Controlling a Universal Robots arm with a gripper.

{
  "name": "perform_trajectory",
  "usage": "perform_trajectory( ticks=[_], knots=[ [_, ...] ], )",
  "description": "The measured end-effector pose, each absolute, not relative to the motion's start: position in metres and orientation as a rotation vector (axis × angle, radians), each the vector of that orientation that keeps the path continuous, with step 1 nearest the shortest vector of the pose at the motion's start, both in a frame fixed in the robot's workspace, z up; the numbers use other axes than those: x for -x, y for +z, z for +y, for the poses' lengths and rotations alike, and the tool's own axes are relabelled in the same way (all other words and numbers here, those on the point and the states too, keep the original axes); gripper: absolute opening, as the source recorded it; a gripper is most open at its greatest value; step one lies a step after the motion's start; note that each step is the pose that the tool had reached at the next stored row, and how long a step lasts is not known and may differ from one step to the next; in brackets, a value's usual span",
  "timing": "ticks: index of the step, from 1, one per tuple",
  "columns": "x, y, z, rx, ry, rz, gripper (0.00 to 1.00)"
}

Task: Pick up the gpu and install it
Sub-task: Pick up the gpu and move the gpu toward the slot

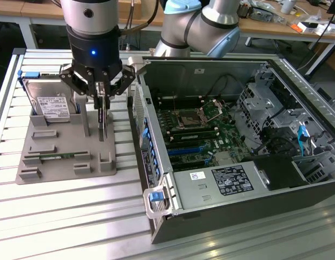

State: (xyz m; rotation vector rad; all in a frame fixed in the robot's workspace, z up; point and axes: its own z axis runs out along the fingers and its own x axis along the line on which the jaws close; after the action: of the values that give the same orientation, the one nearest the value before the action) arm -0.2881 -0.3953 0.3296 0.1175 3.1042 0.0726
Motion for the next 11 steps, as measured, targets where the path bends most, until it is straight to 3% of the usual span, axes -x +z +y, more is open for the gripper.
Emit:
perform_trajectory(
  ticks=[11],
  knots=[
    [0.288,0.345,-0.395,-0.117,0.073,3.104,0.27]
  ],
)
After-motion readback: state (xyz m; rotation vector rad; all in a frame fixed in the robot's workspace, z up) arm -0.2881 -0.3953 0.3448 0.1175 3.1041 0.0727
